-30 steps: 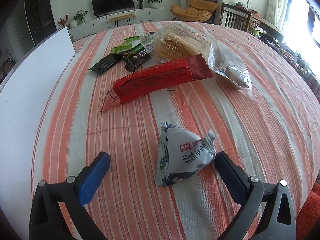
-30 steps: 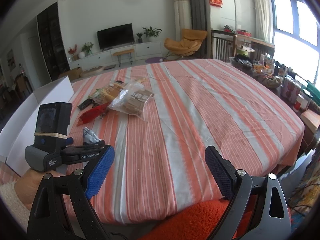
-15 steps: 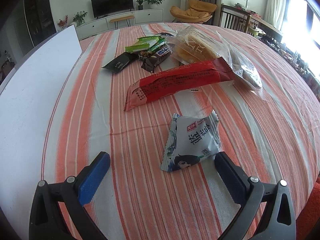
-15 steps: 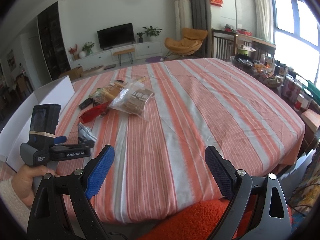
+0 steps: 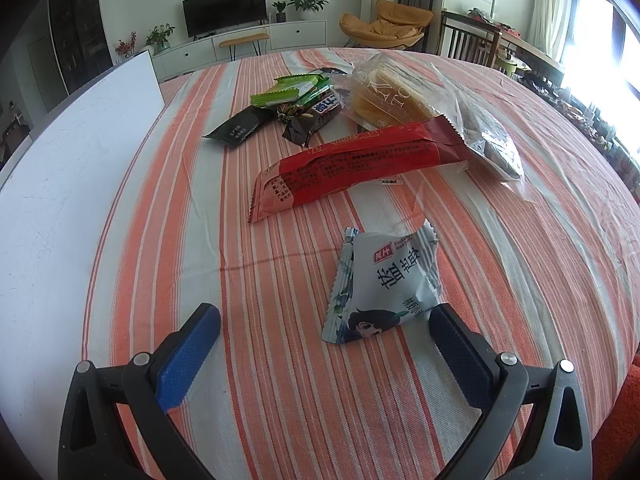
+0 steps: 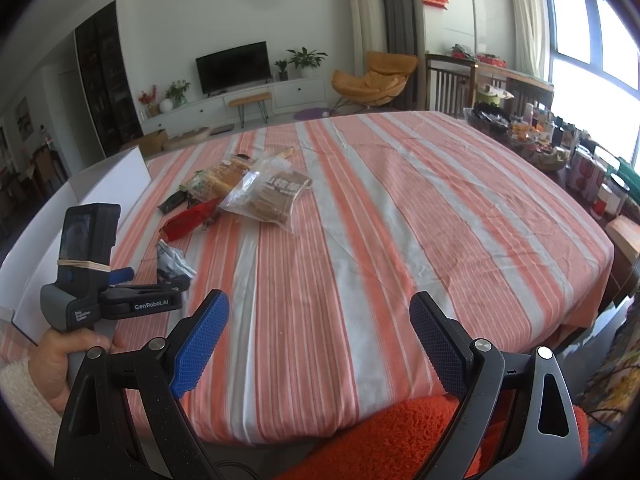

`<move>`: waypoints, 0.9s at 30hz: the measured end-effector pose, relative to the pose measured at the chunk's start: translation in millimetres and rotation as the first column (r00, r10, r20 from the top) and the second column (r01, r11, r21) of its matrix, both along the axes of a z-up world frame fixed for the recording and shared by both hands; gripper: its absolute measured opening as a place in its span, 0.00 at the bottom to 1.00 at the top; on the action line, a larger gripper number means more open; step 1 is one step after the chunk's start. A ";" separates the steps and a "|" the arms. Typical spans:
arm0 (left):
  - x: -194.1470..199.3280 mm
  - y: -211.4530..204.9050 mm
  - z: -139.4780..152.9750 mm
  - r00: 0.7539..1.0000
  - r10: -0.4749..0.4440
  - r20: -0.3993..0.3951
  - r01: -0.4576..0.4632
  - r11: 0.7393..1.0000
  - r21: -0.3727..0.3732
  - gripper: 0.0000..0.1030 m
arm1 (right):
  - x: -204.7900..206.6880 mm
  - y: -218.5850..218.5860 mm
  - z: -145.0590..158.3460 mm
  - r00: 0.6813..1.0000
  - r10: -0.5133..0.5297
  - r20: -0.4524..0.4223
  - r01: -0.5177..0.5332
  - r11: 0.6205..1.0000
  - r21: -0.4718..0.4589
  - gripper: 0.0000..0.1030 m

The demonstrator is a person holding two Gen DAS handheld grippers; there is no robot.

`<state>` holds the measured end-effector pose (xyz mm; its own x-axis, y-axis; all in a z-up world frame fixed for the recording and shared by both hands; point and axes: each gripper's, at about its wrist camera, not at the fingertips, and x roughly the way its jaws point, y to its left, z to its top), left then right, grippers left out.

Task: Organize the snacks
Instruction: 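Move the left gripper toward the white-and-blue triangular packet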

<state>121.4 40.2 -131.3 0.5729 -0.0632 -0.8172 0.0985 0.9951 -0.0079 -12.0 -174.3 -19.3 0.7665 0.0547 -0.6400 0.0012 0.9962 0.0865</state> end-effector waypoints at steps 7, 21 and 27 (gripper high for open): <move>0.1 0.1 -0.3 1.000 0.000 0.000 0.000 1.000 0.000 1.00 | -0.6 2.0 -4.7 1.000 0.006 -0.005 -0.006 1.000 0.001 0.91; 0.0 0.2 -0.5 1.000 0.000 0.001 0.000 1.000 0.000 1.00 | 2.0 3.4 -10.8 1.000 0.015 -0.023 -0.015 1.000 0.006 0.91; 0.0 0.2 -0.7 1.000 0.000 0.001 0.000 1.000 0.001 1.00 | 2.1 3.3 -11.2 1.000 0.014 -0.021 -0.014 1.000 0.007 0.91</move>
